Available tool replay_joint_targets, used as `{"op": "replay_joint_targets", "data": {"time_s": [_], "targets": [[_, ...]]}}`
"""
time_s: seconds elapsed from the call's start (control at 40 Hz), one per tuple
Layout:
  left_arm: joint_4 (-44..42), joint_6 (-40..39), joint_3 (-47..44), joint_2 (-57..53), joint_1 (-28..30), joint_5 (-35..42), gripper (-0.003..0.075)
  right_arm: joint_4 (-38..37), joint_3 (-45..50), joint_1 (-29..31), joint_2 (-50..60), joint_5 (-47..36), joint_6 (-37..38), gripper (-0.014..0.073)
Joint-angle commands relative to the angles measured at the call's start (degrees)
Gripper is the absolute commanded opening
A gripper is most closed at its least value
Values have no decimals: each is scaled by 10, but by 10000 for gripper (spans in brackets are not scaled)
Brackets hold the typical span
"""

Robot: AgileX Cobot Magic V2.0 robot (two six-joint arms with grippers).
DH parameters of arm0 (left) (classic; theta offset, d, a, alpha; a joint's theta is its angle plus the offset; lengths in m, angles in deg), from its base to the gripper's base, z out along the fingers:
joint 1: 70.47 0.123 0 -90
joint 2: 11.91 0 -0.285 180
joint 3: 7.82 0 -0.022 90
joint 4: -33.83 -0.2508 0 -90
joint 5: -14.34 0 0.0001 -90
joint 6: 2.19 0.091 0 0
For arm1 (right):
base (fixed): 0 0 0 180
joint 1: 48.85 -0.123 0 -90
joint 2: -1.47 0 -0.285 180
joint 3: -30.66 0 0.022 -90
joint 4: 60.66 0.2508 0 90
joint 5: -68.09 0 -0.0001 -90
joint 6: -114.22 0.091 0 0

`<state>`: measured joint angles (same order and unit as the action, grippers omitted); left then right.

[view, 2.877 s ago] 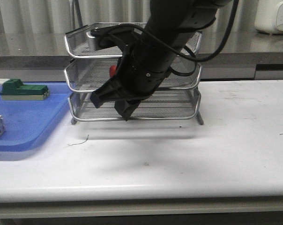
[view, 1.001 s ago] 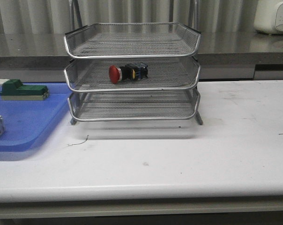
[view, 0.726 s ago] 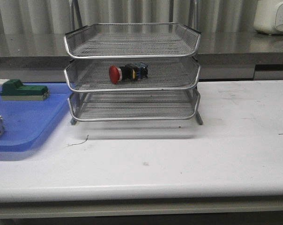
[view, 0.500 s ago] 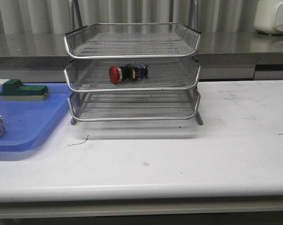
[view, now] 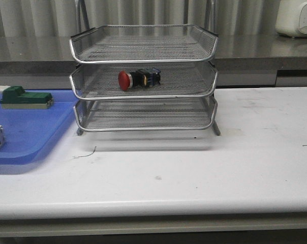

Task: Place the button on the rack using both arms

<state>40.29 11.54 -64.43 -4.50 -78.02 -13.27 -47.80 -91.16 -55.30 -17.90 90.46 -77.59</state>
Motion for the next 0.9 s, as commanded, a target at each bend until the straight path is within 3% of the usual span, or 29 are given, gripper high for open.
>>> {"op": "replay_joint_targets", "data": {"time_s": [0.0, 0.63, 0.78, 0.88], "targets": [[9, -5, 13, 2, 0, 51, -19, 4, -16, 3, -5, -48, -4, -62], [-7, -7, 5, 0, 0, 57, -19, 4, -16, 3, -5, -48, -4, -62], [-49, -76, -26, -13, 23, 72, -19, 4, -16, 3, -5, -48, -4, -62], [-49, -81, -56, -13, 46, 90, -19, 4, -16, 3, -5, -47, -4, -62]]}}
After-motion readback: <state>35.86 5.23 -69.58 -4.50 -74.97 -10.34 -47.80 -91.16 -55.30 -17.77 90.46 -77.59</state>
